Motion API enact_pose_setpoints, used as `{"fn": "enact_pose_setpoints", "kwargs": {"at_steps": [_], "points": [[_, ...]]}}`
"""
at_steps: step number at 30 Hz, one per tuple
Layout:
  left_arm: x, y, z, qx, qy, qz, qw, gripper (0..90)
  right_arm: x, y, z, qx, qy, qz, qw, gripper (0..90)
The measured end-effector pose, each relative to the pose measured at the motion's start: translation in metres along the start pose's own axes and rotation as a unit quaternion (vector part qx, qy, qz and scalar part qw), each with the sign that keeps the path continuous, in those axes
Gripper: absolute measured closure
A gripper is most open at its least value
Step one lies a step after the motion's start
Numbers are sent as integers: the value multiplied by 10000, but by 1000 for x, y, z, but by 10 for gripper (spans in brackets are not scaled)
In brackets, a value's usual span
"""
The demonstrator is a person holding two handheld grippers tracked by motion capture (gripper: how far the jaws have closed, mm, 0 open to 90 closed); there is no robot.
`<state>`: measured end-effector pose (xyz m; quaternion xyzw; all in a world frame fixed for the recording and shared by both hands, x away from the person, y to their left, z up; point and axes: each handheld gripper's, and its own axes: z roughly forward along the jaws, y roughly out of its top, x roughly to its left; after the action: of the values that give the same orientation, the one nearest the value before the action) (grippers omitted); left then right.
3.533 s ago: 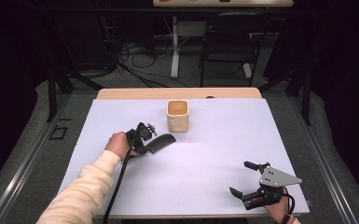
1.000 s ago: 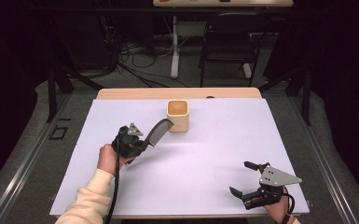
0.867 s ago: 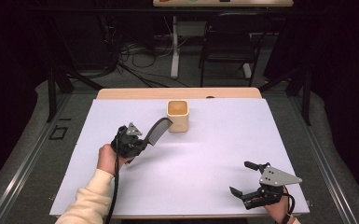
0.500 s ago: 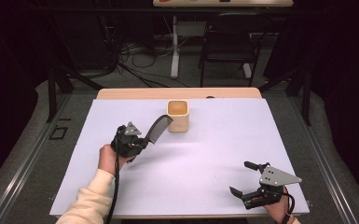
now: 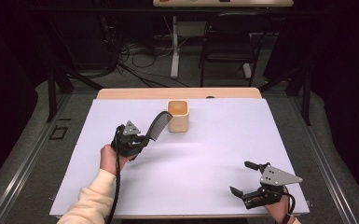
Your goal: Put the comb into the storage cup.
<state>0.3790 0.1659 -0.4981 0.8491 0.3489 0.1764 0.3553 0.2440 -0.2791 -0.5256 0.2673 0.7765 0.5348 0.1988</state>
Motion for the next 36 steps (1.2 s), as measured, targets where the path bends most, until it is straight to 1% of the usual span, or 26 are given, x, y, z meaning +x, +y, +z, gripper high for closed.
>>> {"fn": "enact_pose_setpoints", "kwargs": {"at_steps": [2, 5, 11, 16, 22, 29, 30, 36], "points": [[0, 1, -1, -47, 20, 6, 10000, 724, 0, 0, 0, -34, 1, -9, 10000, 0], [0, 1, -1, -151, 51, -30, 9999, 724, 0, 0, 1, 15, 18, -16, 10000, 0], [2, 2, -5, -282, 102, -41, 9995, 724, 0, 0, 1, 2, 5, -16, 10000, 0], [3, 5, -9, -441, 142, -88, 9989, 724, 0, 0, 1, 4, -13, -14, 10000, 0], [6, 8, -12, -578, 180, -168, 9980, 724, 0, 0, 0, -18, -18, -8, 10000, 0], [8, 13, -12, -679, 166, -239, 9973, 724, 0, 0, 0, 11, -17, 9, 10000, 0], [8, 14, -11, -696, 173, -240, 9971, 724, 0, 0, 0, -19, -20, -21, 10000, 0], [8, 22, -11, -786, 170, -266, 9964, 724, 0, 1, -1, -27, -24, -26, 10000, 0]]}}
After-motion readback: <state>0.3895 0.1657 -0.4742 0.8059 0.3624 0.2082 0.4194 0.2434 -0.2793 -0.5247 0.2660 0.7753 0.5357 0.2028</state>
